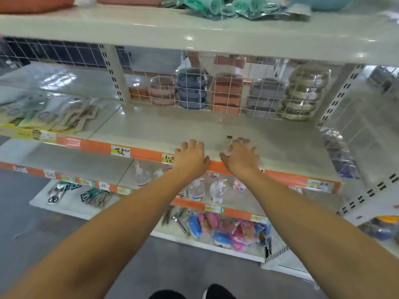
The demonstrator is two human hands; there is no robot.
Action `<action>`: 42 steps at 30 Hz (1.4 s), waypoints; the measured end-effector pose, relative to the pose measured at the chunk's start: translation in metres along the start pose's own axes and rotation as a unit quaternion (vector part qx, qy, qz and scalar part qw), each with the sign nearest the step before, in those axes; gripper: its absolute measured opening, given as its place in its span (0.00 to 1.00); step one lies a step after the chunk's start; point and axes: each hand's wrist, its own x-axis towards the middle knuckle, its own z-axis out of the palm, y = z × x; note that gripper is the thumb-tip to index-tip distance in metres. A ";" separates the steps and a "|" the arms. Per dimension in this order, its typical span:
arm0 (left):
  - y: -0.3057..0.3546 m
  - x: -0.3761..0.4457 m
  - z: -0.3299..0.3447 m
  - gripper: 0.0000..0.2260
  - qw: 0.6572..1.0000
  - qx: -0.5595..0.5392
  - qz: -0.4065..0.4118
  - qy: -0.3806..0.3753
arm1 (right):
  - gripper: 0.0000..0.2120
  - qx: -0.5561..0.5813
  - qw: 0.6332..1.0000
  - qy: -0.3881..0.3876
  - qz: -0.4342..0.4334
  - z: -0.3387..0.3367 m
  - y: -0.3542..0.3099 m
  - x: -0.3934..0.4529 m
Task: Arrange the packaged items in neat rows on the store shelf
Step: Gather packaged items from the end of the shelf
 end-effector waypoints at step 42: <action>-0.396 -0.201 -0.071 0.20 0.884 0.025 -0.461 0.076 | 0.24 0.032 0.870 -0.065 -0.488 0.100 -0.461 -0.105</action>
